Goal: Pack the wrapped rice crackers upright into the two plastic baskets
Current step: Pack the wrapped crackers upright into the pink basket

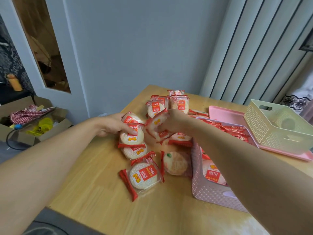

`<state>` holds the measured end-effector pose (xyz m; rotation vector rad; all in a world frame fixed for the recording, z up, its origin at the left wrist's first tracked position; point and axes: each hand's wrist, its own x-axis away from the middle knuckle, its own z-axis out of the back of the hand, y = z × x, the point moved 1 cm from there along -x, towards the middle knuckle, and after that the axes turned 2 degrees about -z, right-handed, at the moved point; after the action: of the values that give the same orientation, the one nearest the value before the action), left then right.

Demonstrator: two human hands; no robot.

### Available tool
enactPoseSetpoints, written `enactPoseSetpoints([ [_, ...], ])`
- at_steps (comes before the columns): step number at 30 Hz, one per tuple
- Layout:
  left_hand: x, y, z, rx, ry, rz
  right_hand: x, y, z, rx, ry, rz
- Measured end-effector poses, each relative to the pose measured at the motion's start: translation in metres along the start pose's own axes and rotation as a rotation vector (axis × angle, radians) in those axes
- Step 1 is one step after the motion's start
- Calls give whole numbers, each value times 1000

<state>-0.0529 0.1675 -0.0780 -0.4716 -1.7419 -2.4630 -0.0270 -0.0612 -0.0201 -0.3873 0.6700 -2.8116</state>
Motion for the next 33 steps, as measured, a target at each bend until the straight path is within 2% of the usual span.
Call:
enactPoseSetpoints([
  [3, 1, -3, 8, 91, 130, 20, 1, -4, 1, -359, -77, -40],
  [5, 3, -6, 17, 142, 242, 44, 4, -9, -6, -430, -219, -36],
  [7, 4, -9, 26, 171, 308, 71, 3, -15, -23, -343, -338, -42],
  [10, 7, -10, 26, 193, 296, 159, 0, -24, -46, -161, -464, -80],
  [17, 15, -6, 5, 289, 238, 222, 1, -33, -51, -50, -484, -101],
  [20, 17, 1, 0, 290, 243, 170, 10, -36, -49, -70, -460, -75],
  [23, 18, 34, -2, 354, 273, 10, 25, -35, -21, -177, -363, 2],
  [27, 18, 96, -19, 513, 284, -219, 53, -14, 58, -133, 121, 124],
  [29, 13, 118, -43, 544, 295, -251, 66, 19, 90, -235, 250, 122],
  [33, 2, 132, -121, 552, 275, -234, 100, 112, 118, -516, 214, 79],
])
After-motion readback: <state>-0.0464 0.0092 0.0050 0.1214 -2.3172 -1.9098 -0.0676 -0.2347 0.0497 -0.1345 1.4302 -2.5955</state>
